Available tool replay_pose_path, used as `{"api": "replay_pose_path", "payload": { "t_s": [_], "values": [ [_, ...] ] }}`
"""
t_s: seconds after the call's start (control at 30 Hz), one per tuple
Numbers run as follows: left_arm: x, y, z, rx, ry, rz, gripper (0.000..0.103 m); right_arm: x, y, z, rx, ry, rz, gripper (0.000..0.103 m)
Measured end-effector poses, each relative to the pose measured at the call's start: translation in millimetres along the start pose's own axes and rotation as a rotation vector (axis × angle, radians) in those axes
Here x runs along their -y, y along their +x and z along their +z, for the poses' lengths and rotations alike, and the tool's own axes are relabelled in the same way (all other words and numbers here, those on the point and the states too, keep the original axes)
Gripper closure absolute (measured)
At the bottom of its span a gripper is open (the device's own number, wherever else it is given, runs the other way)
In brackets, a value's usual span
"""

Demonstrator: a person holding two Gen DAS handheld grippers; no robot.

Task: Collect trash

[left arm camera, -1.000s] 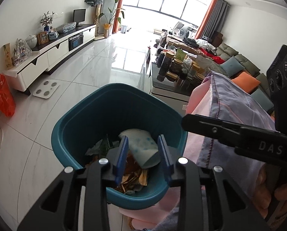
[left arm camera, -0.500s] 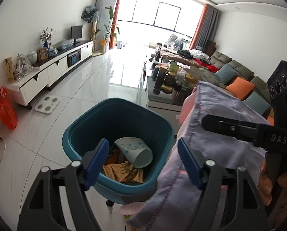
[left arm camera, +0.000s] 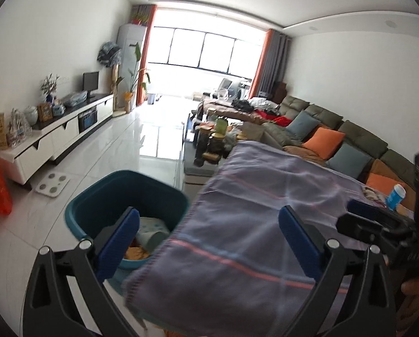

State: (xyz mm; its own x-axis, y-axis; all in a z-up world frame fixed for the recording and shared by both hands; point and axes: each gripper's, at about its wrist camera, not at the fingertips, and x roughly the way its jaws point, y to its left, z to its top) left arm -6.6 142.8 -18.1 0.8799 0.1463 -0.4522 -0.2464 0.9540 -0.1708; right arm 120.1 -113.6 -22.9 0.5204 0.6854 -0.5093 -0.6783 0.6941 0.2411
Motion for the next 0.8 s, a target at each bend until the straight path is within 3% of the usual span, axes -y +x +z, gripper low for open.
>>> {"api": "replay_pose_path", "payload": {
  "t_s": [0.17, 0.43, 0.8],
  "values": [
    [45.2, 0.4, -3.2, 0.050, 0.070, -0.001, 0.004, 24.7, -46.6, -23.0, 0.086, 0.020, -0.190, 0.004],
    [113.1, -7.5, -9.2, 0.152, 0.173, -0.090, 0.003, 62.5, -106.1, -51.4, 0.222, 0.048, -0.437, 0.004],
    [163.0, -11.6, -20.9, 0.214, 0.264, -0.145, 0.003, 80.7, -134.8, -62.5, 0.294, 0.101, -0.551, 0.004]
  ]
}}
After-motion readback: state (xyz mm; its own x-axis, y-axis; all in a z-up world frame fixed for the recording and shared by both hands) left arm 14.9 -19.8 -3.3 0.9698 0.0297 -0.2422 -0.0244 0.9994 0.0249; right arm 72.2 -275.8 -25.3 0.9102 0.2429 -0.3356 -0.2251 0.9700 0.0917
